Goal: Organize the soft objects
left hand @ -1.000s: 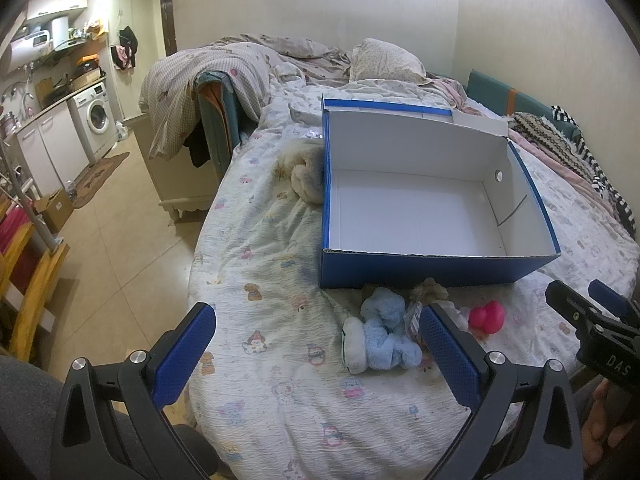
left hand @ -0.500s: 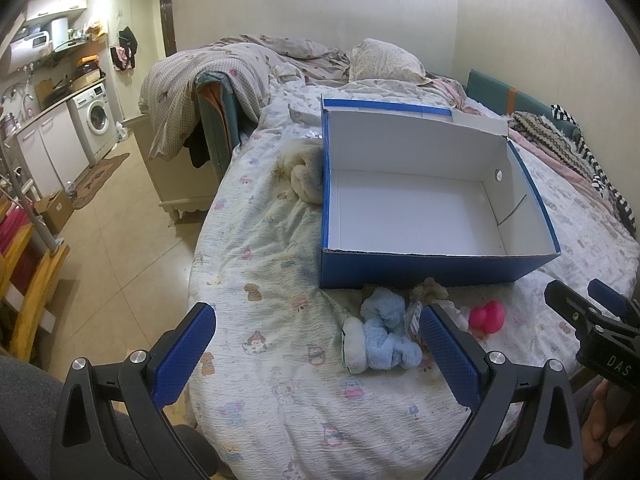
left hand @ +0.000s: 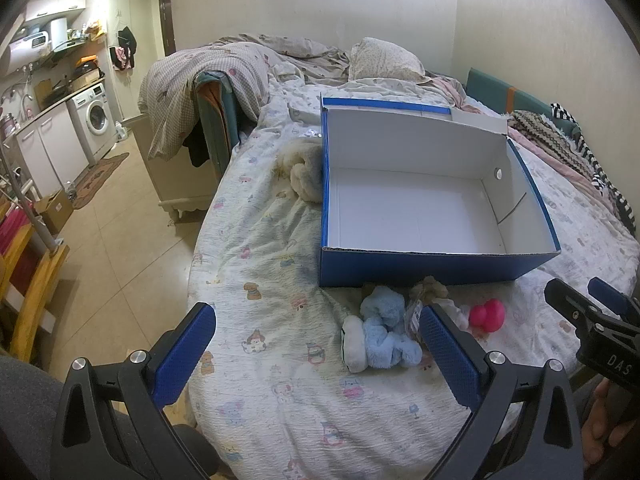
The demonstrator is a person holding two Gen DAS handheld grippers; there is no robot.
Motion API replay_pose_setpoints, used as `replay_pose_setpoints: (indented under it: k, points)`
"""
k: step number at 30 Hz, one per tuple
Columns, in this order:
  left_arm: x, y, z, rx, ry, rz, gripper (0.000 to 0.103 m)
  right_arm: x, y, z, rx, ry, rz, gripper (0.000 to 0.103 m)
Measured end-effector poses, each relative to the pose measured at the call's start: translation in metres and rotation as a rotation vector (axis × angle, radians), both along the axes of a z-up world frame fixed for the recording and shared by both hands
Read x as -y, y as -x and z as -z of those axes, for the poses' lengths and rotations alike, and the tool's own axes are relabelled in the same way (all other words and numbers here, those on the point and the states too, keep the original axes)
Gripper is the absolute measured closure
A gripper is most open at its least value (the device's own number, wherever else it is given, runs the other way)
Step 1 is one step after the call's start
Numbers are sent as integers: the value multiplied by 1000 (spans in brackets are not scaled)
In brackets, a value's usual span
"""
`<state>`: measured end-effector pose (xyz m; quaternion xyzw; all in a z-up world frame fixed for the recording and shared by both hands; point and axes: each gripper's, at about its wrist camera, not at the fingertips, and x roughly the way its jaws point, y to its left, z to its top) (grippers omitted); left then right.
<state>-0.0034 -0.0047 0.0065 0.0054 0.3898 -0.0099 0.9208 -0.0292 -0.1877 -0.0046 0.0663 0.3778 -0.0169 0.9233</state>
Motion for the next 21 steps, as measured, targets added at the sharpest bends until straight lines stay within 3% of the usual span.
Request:
replay_pose_setpoints:
  k: [14, 21]
  points:
    - [0, 2, 6, 0, -2, 11, 1, -2, 0, 0, -3, -3, -2, 0]
    - [-7, -3, 2, -15, -34, -27, 1, 3, -2, 4, -32, -65, 9, 0]
